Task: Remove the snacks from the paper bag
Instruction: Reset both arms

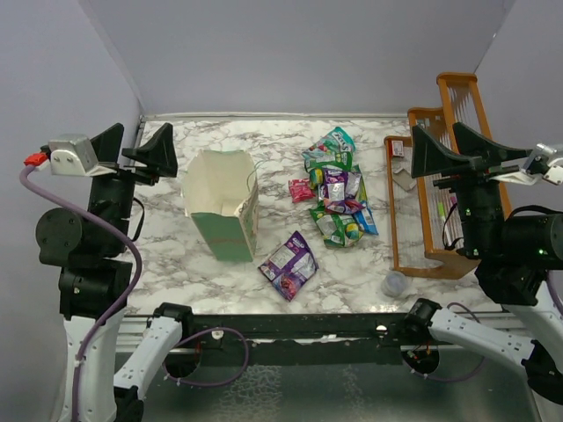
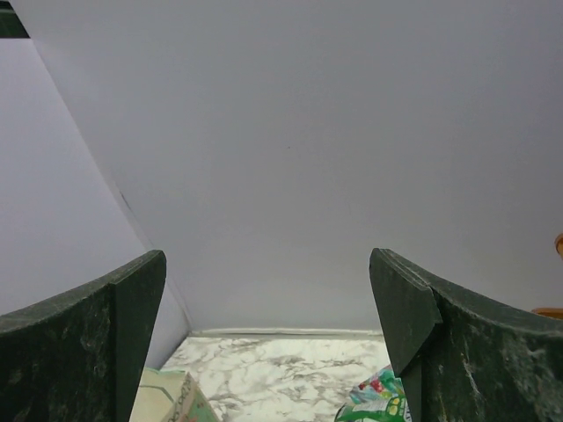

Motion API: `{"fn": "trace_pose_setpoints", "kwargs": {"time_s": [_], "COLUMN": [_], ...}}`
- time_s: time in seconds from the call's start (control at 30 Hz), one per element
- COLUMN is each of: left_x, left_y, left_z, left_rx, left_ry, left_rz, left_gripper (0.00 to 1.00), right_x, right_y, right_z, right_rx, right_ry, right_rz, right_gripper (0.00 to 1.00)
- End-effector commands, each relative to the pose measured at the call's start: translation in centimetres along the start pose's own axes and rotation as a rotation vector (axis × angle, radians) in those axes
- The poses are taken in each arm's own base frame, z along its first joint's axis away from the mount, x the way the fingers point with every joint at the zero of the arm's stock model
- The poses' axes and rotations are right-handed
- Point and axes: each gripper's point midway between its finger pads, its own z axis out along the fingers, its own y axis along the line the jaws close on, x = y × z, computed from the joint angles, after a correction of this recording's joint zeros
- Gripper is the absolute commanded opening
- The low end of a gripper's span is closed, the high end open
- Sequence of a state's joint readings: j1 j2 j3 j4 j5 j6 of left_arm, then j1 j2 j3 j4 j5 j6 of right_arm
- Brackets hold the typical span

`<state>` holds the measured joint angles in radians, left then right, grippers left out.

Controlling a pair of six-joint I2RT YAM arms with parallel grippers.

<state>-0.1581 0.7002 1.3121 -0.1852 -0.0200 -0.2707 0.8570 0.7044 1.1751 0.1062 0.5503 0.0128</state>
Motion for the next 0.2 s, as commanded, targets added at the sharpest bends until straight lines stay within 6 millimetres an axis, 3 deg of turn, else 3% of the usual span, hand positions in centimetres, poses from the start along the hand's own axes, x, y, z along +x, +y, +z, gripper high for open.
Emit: {"fn": "trace_pose_setpoints", "kwargs": {"time_s": [0.0,0.17], "left_x": [0.35,1.02], "left_y": [-0.14,-0.03], "left_z": [0.3,0.34], "left_rx": [0.019,0.016], "left_ry": [-0.012,0.002], "left_rz": [0.01,-0.001], "left_gripper": [0.99,0.99], "right_x": [-0.68,0.16], "right_y": [-0.1,0.12], "right_z": [0.04,0.28], "right_rx": [0.002,-0.005], "right_ry": [-0.01,0.011], "right_rz": [-0.01,-0.037], "right_gripper": [0.99,0.99]}}
